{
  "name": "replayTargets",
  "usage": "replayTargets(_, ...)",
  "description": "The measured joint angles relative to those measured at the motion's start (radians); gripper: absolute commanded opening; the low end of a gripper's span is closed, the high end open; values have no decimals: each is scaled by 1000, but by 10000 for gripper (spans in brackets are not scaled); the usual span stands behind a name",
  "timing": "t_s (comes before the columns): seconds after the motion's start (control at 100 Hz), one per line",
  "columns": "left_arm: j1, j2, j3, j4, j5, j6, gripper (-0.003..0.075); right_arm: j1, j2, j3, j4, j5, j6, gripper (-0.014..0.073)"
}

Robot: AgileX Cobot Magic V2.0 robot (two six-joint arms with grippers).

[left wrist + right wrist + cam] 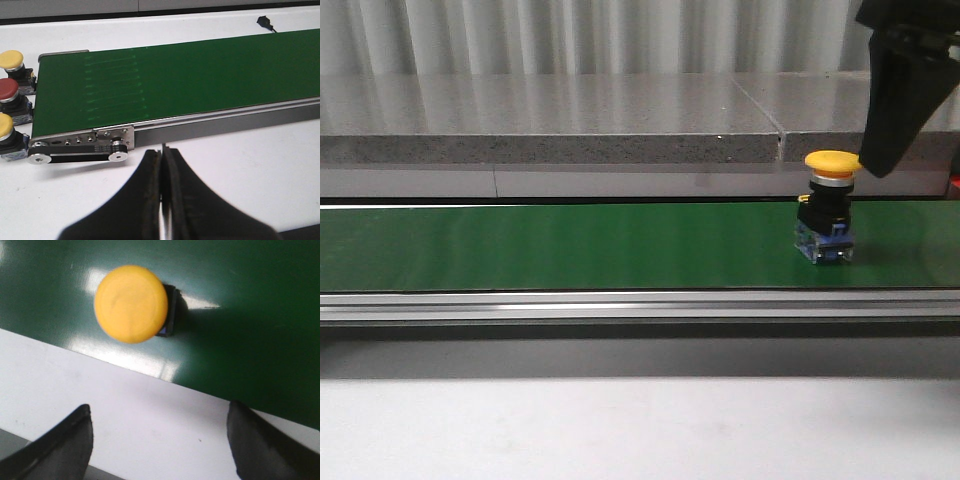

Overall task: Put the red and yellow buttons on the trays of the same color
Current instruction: 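Lower the right gripper and grasp the yellow button's base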

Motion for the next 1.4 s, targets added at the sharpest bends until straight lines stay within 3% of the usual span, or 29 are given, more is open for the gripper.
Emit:
replayTargets(0.36, 0, 0, 0, 0, 0, 0, -20, 0, 90, 0, 2, -142, -2, 547)
replayTargets(0.58, 0, 0, 0, 0, 0, 0, -20, 0, 132, 0, -2, -230, -3, 349)
replayTargets(0.68, 0, 0, 0, 0, 0, 0, -20, 0, 132, 0, -4, -254, -3, 297)
replayTargets(1.1, 0, 0, 0, 0, 0, 0, -20, -16, 57, 8, -28, -261, 8, 295)
replayTargets(1.4, 0, 0, 0, 0, 0, 0, -20, -180, -77, 64, -28, -217, 16, 295)
